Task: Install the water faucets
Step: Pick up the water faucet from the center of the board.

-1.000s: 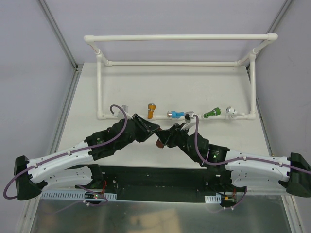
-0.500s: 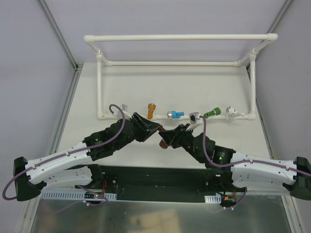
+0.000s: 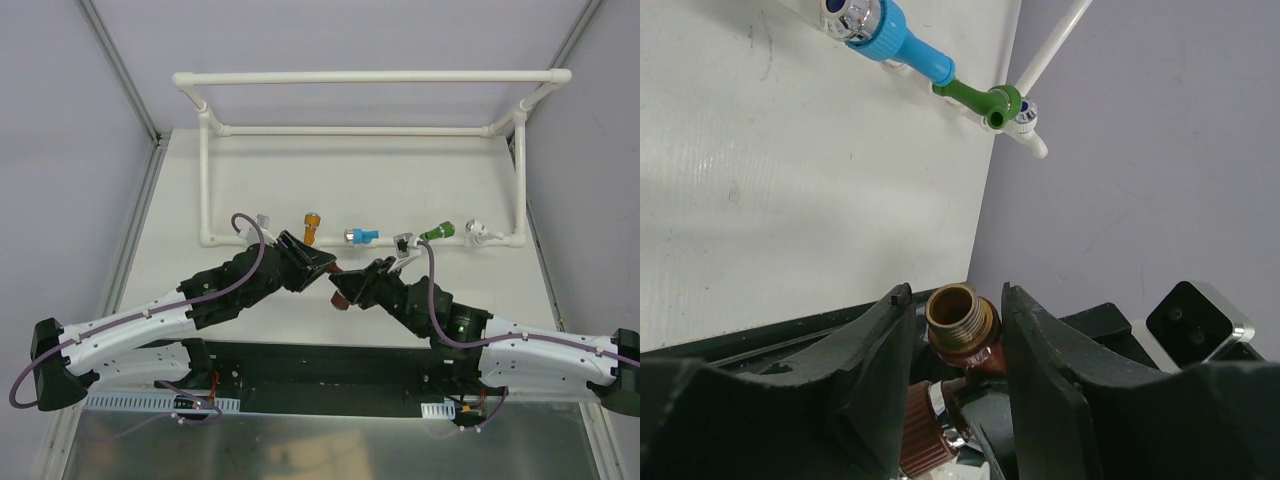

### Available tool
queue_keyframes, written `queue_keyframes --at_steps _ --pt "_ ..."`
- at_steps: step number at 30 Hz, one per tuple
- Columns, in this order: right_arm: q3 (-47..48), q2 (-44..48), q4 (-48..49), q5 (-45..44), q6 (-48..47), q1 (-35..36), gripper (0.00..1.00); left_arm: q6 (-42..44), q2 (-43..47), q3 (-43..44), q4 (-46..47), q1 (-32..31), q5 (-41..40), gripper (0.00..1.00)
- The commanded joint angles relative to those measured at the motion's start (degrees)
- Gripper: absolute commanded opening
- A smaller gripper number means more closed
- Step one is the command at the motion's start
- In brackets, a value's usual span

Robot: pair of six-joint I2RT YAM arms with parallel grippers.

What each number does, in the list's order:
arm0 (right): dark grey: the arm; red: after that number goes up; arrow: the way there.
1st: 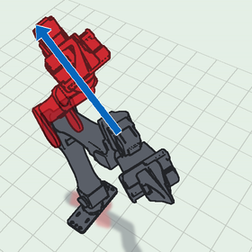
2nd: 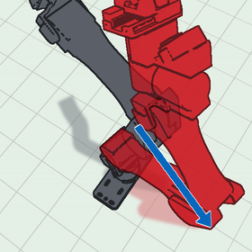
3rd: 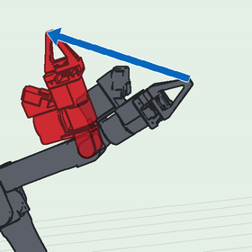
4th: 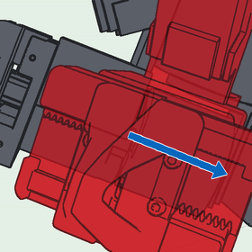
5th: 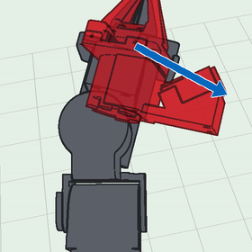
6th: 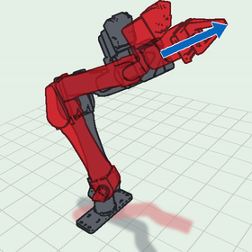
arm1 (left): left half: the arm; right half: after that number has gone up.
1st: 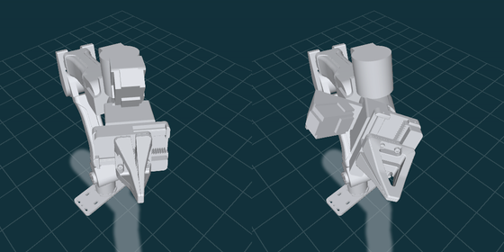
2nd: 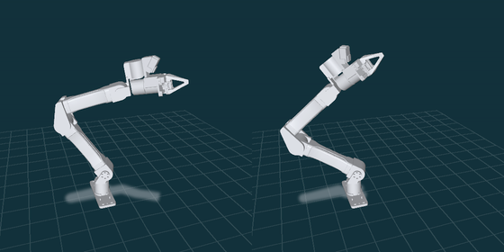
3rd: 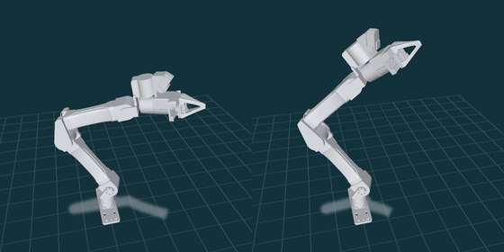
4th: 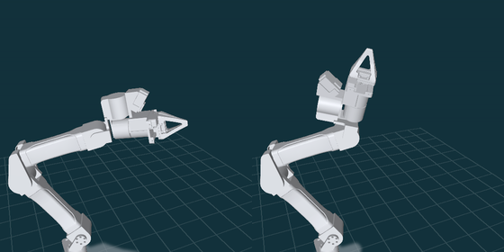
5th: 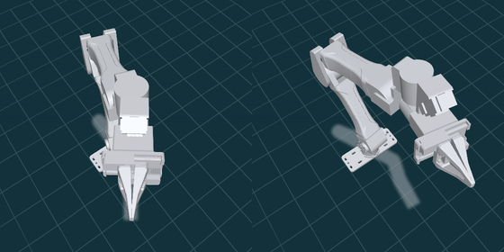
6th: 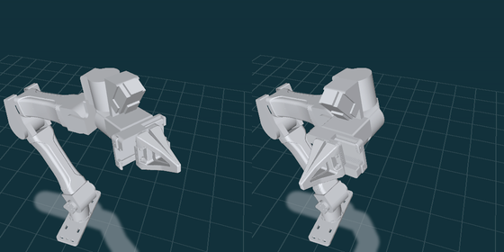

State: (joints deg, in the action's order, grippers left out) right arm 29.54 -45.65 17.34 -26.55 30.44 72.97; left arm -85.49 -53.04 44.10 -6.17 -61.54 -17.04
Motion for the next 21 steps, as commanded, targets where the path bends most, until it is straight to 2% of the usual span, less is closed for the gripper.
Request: queue_keyframes --at_steps 1,7,13,21 --pt "2.63 1.09 5.07 4.04 -0.47 0.07 0.0 -0.11 -1.36 -0.59 2.75 -0.34 0.69 0.41" --pt "2.45 2.31 5.86 5.28 -0.38 -0.02 0.0 -0.55 -2.69 -0.77 3.8 -0.34 1.66 0.4" --pt "0.87 6.09 6.56 0.63 -0.2 -0.02 0.0 -0.64 -2.51 -1.2 3.98 -0.34 1.83 0.39" --pt "0.52 6.01 2.61 0.79 0.59 -0.11 0.0 -0.2 -2.69 -0.59 4.06 -0.34 1.3 0.4"
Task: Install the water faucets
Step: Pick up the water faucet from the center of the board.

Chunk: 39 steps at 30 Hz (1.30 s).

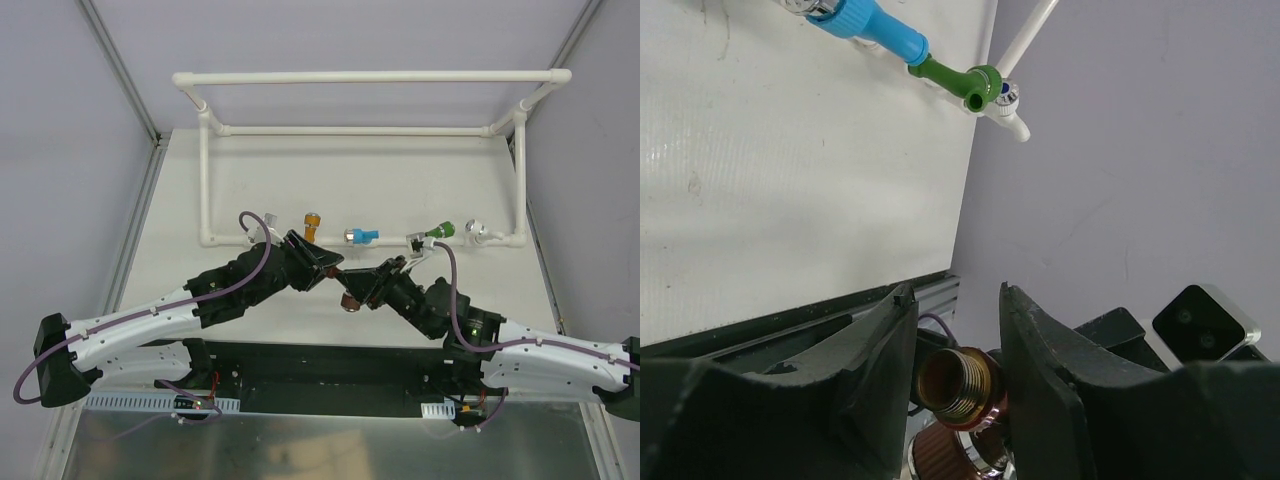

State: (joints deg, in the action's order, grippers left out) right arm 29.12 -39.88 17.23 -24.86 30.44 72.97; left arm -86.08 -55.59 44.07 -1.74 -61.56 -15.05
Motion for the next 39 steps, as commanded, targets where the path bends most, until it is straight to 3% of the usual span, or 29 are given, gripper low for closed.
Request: queue_keyframes --at_steps 1,25,30,33,35,36,39 --pt "0.93 -0.37 2.37 -0.45 0.94 -0.02 0.0 0.56 -0.3 -0.13 -0.37 -0.31 -0.68 0.4" --pt "1.81 -7.67 -1.42 0.61 2.08 0.42 0.0 0.3 -1.1 1.8 0.33 -0.31 0.63 0.41" --pt "0.5 -6.44 0.52 -1.59 2.35 0.42 0.0 -0.57 -1.45 1.28 0.86 -0.4 1.6 0.29" --pt "0.41 -5.48 0.78 -2.29 1.65 0.42 0.0 -0.93 -1.45 0.58 1.12 -0.31 1.78 0.17" --pt "0.49 -5.12 0.26 -2.65 1.29 0.33 0.0 -1.19 -1.27 0.4 1.12 -0.31 1.86 0.0" --pt "0.41 -4.77 0.17 -2.82 1.29 0.42 0.0 -1.19 -1.19 0.4 1.12 -0.4 1.78 0.0" --pt "-0.12 -4.33 0.34 -3.26 1.64 0.42 0.16 -1.63 -0.75 0.13 1.04 -0.32 0.99 0.0"
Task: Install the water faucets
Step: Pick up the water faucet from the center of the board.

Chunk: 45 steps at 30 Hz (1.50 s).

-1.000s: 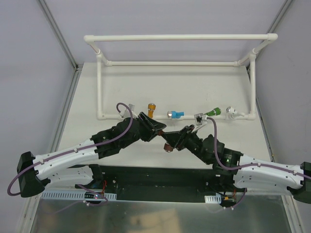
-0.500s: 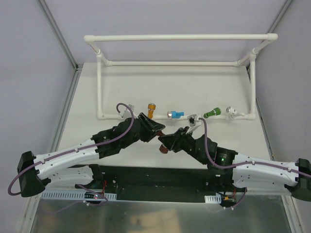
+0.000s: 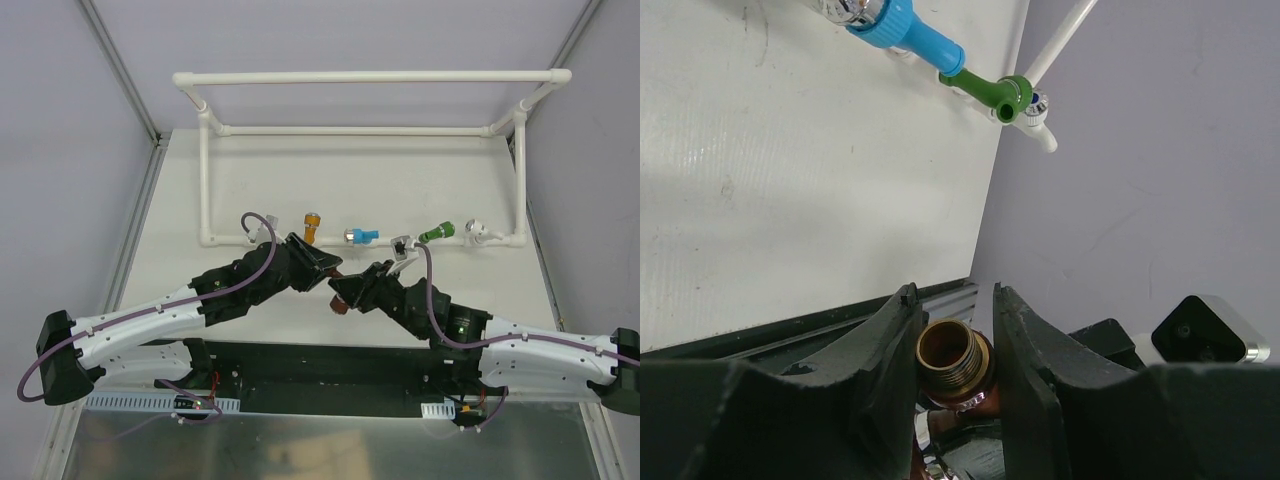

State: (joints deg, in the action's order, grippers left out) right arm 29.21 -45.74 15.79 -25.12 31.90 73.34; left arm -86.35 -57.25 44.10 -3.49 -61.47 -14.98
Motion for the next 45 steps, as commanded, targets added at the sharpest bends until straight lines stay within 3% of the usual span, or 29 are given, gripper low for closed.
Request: queue_keyframes --at_steps 1,3,7,18,25,27,28,40,41,43,45 --pt "-0.29 1.44 1.96 -3.17 0.44 0.05 0.26 -1.46 1.09 0.03 2.78 -0.4 0.4 0.0" --pt "-0.65 1.35 2.92 -3.09 0.79 0.05 0.38 -1.72 1.44 0.2 2.78 -0.4 -0.57 0.0" --pt "0.14 0.12 3.28 -2.74 1.23 0.05 0.48 -1.63 1.97 0.55 2.61 -0.4 -1.98 0.0" --pt "2.16 -2.6 3.19 -2.91 1.06 0.05 0.47 -2.95 2.94 1.52 -3.1 -0.4 -7.25 0.0" --pt "3.04 -3.31 3.19 -3.09 0.97 0.22 0.36 -3.39 2.94 1.7 -5.3 -0.4 -9.01 0.0" --pt "3.04 -3.66 3.37 -2.74 1.06 0.13 0.05 -3.48 2.94 1.78 -5.39 -0.4 -9.36 0.0" --pt "3.04 -3.66 3.37 -3.0 1.49 0.14 0.0 -3.65 3.02 1.78 -5.39 -0.4 -9.45 0.0" --pt "3.48 -4.89 3.19 -2.83 1.94 0.14 0.0 -4.01 4.08 1.34 -5.83 -0.4 -9.8 0.0" --pt "3.66 -5.15 3.19 -2.56 1.85 0.14 0.02 -3.92 3.99 1.34 -5.83 -0.4 -9.72 0.0" --pt "4.01 -5.76 3.1 -2.74 1.76 0.14 0.31 -4.01 3.99 1.26 -5.92 -0.4 -9.8 0.0" --pt "4.36 -6.38 3.11 -2.65 1.76 0.14 0.42 -4.27 3.82 1.43 -5.83 -0.4 -9.89 0.0"
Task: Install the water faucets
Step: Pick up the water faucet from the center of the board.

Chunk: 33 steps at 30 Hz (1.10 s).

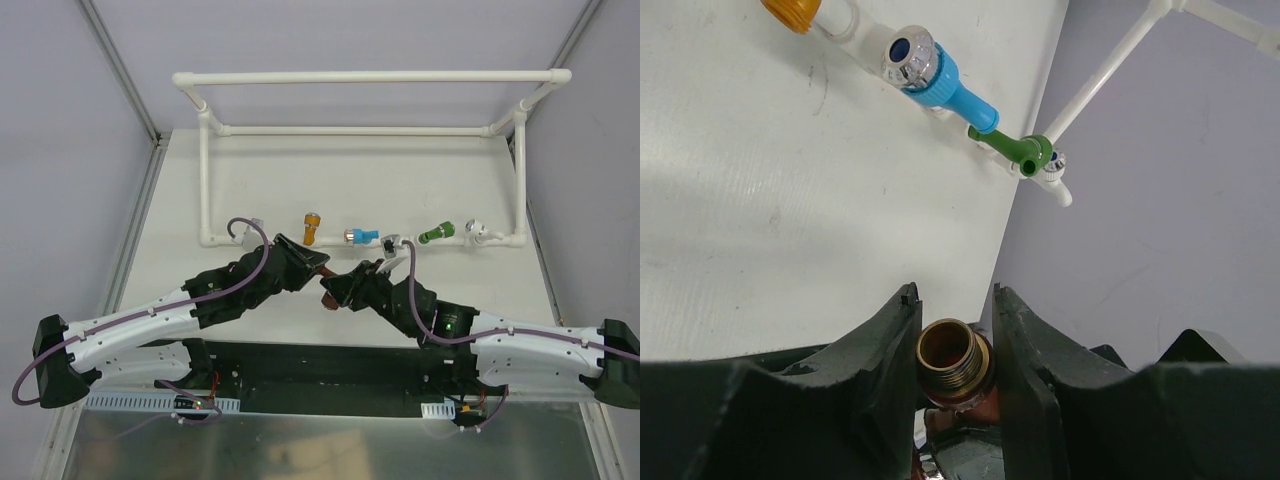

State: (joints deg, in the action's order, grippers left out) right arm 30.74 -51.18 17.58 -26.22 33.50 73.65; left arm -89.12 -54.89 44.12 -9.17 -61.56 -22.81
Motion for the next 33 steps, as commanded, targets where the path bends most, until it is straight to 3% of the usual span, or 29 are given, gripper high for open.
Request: queue_keyframes --at_steps 1,21,28,33 --pt "3.18 -1.2 1.31 -1.47 0.17 -0.17 0.45 -1.41 1.28 1.5 -0.23 -0.31 -2.07 0.0" --pt "5.2 -5.51 2.72 -2.7 1.31 -0.08 0.48 -2.9 1.63 0.88 -0.24 -0.31 -3.56 0.0" --pt "4.94 -5.69 4.3 -4.54 0.96 -0.17 0.45 -3.43 1.72 0.44 -0.24 -0.31 -3.03 0.0" --pt "5.12 -5.69 4.74 -5.16 0.69 -0.17 0.34 -3.52 1.89 0.09 -0.15 -0.31 -2.86 0.0"
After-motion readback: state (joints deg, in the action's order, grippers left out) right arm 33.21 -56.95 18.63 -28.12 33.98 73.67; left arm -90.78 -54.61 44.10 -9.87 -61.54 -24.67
